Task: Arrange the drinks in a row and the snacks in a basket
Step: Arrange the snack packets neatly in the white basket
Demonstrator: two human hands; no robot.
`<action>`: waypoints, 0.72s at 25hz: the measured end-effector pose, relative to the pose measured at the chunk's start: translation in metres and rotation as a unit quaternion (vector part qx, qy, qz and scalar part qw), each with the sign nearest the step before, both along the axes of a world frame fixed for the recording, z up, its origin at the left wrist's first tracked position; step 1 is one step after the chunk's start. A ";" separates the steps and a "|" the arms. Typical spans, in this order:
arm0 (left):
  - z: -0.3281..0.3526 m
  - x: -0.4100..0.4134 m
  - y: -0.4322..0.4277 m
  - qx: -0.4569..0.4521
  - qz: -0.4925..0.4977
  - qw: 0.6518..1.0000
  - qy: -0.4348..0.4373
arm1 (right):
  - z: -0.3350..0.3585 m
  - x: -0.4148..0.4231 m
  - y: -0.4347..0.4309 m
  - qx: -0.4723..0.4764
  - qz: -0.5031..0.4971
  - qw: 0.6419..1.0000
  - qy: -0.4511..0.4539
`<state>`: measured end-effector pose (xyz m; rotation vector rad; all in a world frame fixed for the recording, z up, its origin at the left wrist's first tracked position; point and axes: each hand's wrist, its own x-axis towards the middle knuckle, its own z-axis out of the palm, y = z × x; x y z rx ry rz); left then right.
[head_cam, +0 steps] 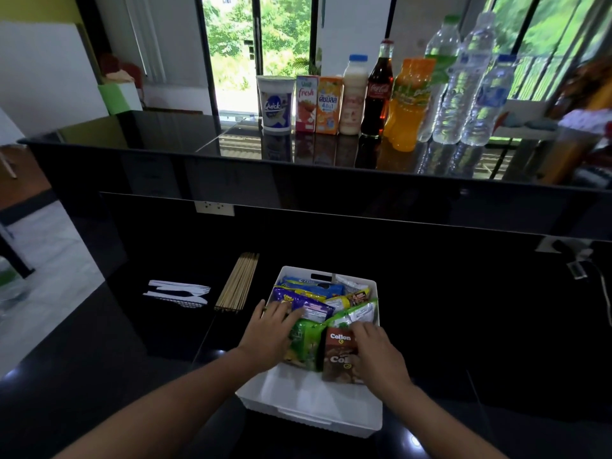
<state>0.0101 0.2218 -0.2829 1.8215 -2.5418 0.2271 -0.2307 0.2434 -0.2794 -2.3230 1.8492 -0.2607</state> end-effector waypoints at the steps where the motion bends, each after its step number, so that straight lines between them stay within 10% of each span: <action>1: -0.002 0.001 -0.003 0.011 -0.002 1.000 -0.005 | -0.002 -0.001 0.000 0.000 -0.001 1.000 -0.005; 18: -0.016 0.019 0.010 0.028 -0.018 0.998 0.055 | 0.002 -0.008 0.011 -0.025 0.046 0.999 0.006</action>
